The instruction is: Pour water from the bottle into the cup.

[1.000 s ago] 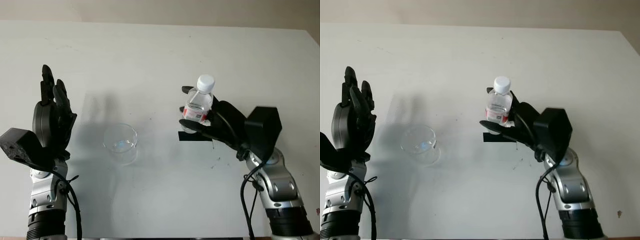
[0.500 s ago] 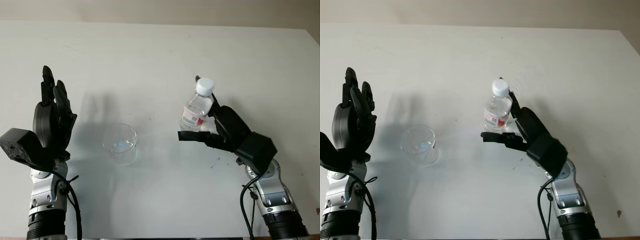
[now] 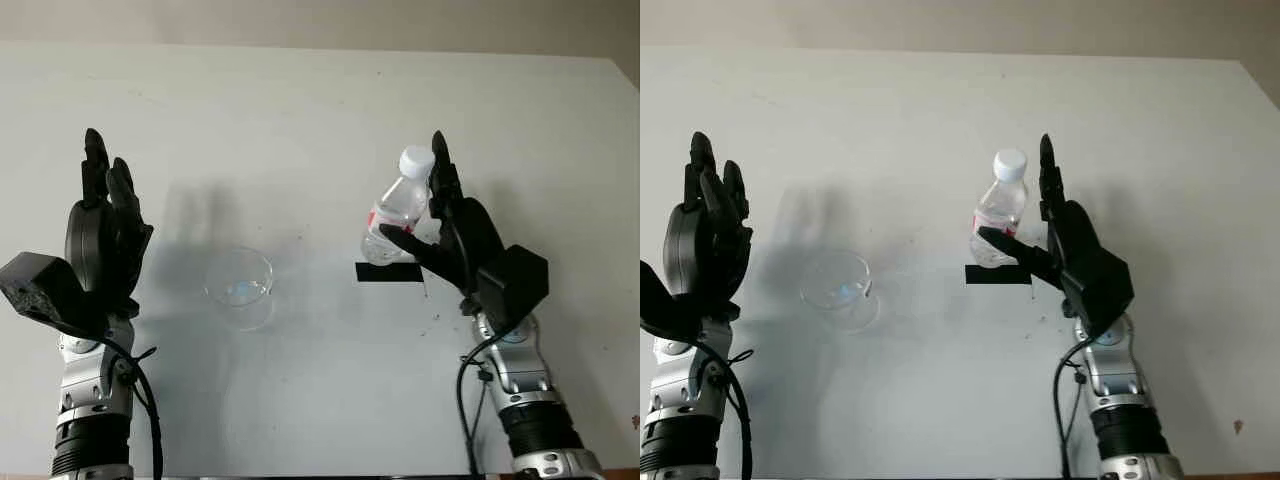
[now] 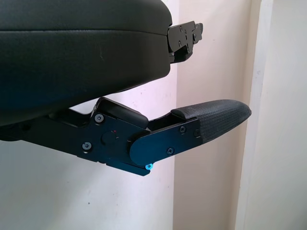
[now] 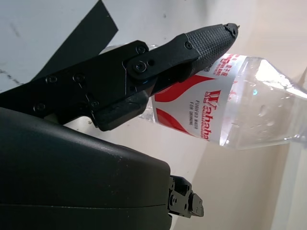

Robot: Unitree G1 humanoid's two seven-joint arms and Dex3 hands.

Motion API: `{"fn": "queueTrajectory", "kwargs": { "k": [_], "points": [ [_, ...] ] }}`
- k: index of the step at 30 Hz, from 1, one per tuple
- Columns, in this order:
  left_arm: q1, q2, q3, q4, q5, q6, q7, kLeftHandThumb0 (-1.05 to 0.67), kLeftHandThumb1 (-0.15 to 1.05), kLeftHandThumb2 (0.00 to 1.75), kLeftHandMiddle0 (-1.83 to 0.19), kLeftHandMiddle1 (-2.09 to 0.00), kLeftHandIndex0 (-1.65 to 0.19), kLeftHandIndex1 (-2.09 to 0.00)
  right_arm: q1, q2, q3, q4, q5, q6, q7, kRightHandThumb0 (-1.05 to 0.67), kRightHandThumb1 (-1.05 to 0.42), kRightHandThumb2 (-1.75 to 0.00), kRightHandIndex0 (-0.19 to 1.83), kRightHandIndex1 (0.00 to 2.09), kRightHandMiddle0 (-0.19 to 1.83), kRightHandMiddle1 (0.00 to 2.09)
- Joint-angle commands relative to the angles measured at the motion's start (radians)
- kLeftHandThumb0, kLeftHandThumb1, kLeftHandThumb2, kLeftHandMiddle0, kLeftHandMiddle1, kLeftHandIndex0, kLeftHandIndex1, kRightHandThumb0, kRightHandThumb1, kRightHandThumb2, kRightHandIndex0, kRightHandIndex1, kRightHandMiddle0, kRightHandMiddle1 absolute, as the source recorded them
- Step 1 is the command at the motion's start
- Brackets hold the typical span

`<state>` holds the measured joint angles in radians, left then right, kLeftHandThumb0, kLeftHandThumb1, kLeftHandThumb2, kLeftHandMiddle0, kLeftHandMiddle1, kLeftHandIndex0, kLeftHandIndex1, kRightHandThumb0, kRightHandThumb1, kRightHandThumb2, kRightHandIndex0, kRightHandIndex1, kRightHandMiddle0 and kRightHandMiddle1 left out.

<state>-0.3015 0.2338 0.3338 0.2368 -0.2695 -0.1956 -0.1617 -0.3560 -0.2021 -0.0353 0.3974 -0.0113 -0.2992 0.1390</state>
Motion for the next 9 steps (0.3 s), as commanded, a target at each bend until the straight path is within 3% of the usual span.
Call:
{"fn": "queueTrajectory", "kwargs": {
  "k": [1, 9],
  "points": [
    [-0.003, 0.009, 0.006, 0.004, -0.007, -0.007, -0.005, -0.80, 1.05, 0.72, 0.19, -0.05, 0.19, 0.00, -0.006, 0.005, -0.001, 0.008, 0.003, -0.031, 0.005, -0.95, -0.98, -0.06, -0.19, 0.00, -0.19, 0.00],
    [-0.012, 0.009, 0.008, 0.017, -0.015, -0.013, -0.015, -0.80, 1.05, 0.73, 0.19, -0.05, 0.19, 0.00, 0.021, -0.006, 0.025, -0.058, -0.017, -0.086, 0.045, -0.93, -0.96, -0.05, -0.19, 0.00, -0.19, 0.00]
  ]
}}
